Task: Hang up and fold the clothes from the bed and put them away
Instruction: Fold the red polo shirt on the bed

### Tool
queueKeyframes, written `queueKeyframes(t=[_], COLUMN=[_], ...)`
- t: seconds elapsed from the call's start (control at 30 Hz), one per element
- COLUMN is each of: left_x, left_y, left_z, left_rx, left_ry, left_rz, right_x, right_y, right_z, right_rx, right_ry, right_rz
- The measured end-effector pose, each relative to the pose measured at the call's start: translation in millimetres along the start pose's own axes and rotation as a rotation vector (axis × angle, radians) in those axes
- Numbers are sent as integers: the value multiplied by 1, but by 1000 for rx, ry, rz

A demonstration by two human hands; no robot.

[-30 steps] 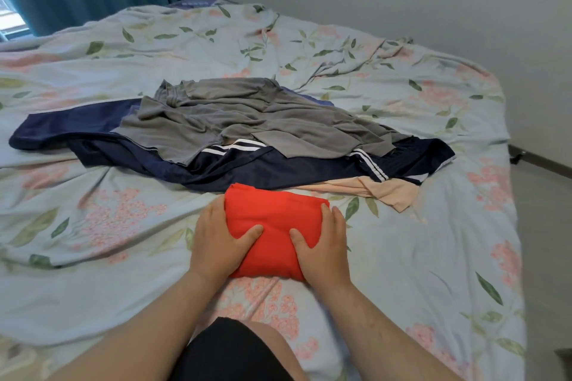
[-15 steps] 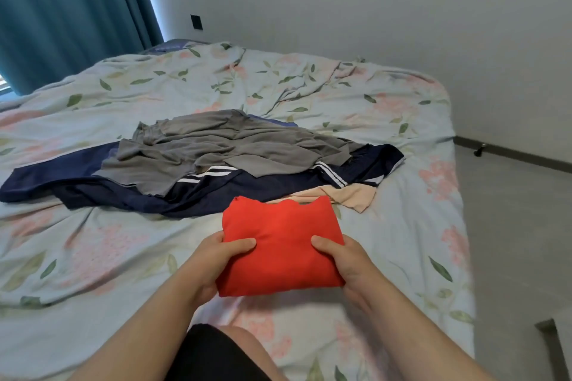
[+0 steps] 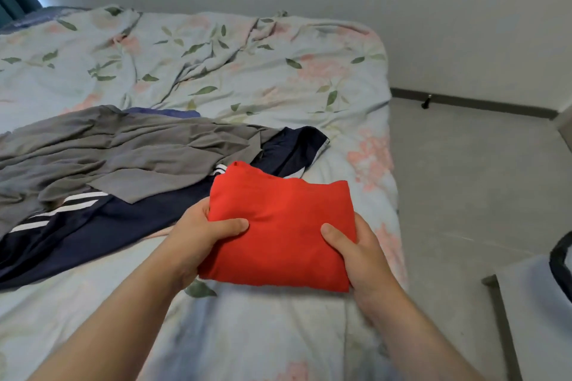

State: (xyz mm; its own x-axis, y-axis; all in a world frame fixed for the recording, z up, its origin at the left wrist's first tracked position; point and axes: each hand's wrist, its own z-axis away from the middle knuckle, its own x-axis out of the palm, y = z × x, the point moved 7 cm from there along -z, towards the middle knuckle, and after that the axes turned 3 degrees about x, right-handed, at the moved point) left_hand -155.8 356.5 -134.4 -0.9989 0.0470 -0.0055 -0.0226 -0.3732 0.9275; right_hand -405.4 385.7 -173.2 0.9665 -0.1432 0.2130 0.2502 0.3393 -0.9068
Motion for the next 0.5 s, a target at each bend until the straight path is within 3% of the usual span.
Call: queueKeyframes(t=[0.3, 0.5], left_x=[68, 131], left_y=[49, 126], left_z=[-58, -54], left_rx=[-45, -58], left_ry=[2, 3], left_rz=[34, 23], right_x=[-54, -98], right_y=[-76, -172], right_z=[-48, -49], right_rx=[-63, -89], right_ry=[58, 81], right_rz=[53, 87])
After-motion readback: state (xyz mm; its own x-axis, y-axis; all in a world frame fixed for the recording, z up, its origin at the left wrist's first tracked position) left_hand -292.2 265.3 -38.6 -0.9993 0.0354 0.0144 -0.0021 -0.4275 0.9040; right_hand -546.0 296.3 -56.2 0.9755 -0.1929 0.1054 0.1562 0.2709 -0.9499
